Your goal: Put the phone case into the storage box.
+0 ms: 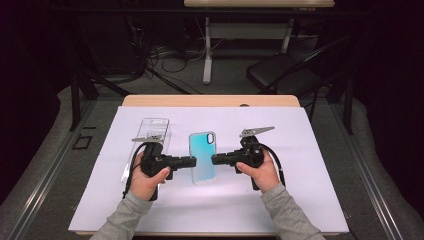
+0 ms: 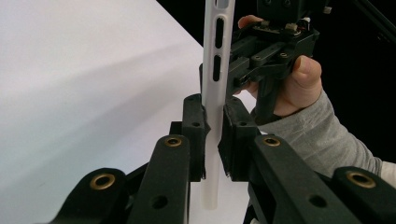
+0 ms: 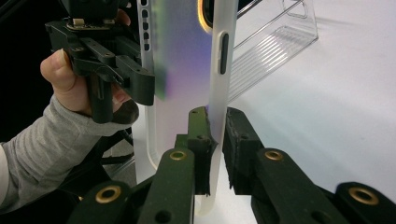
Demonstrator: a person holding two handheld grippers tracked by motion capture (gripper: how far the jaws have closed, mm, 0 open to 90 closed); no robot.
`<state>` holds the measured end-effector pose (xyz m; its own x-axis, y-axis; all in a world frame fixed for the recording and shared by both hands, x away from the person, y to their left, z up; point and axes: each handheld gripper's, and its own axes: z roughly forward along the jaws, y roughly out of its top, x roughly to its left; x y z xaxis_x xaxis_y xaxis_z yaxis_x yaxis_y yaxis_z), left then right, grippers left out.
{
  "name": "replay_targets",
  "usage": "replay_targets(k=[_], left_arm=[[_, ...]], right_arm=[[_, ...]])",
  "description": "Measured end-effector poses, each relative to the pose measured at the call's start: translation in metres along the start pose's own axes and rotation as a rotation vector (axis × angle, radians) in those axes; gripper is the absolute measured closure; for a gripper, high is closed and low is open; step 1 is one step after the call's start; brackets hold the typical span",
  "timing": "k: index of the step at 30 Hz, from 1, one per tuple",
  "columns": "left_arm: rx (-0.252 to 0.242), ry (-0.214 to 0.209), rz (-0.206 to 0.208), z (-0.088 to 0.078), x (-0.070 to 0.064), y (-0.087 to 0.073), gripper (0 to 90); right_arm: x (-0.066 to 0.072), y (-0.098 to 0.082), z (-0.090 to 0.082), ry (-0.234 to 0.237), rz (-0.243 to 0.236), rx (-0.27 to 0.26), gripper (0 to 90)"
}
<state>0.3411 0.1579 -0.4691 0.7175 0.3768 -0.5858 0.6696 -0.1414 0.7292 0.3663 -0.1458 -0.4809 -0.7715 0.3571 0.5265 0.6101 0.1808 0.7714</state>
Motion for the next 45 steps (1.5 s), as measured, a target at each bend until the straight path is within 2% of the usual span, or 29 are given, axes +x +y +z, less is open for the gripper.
replay_targets(k=[28,36,45], left_arm=[[-0.004,0.015,-0.020,0.0002,0.0016,-0.0004,81.5],[-0.008,0.018,-0.011,-0.0001,0.0017,-0.0002,81.3],[-0.012,0.012,-0.010,-0.0004,0.0021,0.0001,76.8]], right_arm=[[0.0008,-0.0029,0.0014,-0.016,0.030,-0.021,82.8],[0.0013,-0.0029,0.0015,-0.022,0.033,-0.026,82.9],[0.0016,-0.0031,0.0009,-0.031,0.030,-0.033,83.1]])
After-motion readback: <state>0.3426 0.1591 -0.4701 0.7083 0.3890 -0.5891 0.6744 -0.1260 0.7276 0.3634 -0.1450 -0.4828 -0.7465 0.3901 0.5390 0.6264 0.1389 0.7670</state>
